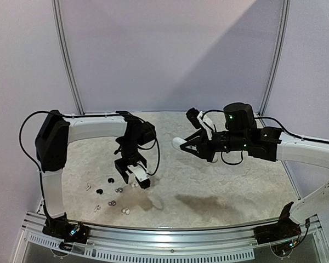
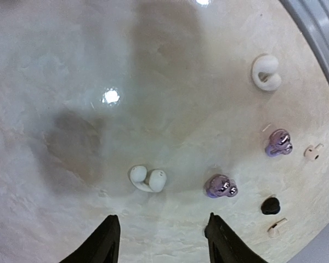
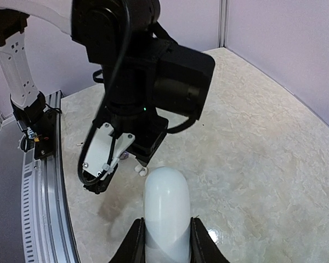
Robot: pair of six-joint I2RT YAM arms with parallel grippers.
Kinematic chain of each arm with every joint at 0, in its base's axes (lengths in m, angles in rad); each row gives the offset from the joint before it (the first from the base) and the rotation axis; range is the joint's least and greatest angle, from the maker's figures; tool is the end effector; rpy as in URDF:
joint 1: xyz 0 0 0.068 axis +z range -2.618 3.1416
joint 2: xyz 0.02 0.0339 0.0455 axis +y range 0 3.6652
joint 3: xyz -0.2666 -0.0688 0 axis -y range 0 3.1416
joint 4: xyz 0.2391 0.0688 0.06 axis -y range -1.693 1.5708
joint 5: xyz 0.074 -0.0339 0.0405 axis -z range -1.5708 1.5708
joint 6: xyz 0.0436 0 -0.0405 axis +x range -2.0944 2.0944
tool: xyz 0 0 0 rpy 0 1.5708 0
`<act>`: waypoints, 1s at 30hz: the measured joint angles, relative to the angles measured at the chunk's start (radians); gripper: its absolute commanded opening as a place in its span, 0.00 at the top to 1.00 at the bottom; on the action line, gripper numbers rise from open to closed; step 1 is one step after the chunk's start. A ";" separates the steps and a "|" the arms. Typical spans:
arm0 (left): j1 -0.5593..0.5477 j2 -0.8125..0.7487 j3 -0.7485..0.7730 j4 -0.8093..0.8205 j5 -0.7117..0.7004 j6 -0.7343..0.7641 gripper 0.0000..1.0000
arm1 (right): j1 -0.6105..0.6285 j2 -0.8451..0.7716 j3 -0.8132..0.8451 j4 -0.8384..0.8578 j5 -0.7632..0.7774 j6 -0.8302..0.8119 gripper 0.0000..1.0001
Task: Insert the wireless bluetooth earbuds into the charging case
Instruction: Place the right earbud at the center of the board, then move the left earbud to the center of the board.
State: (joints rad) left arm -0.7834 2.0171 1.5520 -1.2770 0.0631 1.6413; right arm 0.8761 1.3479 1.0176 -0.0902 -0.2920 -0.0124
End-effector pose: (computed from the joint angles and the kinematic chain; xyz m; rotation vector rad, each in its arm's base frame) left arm 0.2500 -0.2529 0.1846 -2.8120 -1.0622 0.1936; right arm 0.1903 0.2480 0.3055 -1.0648 1.7792 0.8357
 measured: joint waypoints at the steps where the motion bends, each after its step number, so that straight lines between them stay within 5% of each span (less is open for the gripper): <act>1: 0.002 -0.022 -0.008 -0.002 0.006 -0.018 0.45 | 0.000 0.003 0.002 0.000 -0.003 0.000 0.94; 14: 0.021 -0.261 -0.460 0.007 0.179 -0.153 0.69 | 0.000 0.019 0.005 0.000 -0.037 0.017 0.94; 30: -0.087 -0.283 -0.592 0.314 0.198 -0.372 0.79 | 0.000 -0.034 -0.068 0.022 -0.031 0.107 0.94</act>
State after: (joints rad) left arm -0.8703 1.7340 0.9600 -0.9627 0.2611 1.2690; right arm 0.8761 1.3144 0.9501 -0.0685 -0.3233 0.0948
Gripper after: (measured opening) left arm 0.218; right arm 0.246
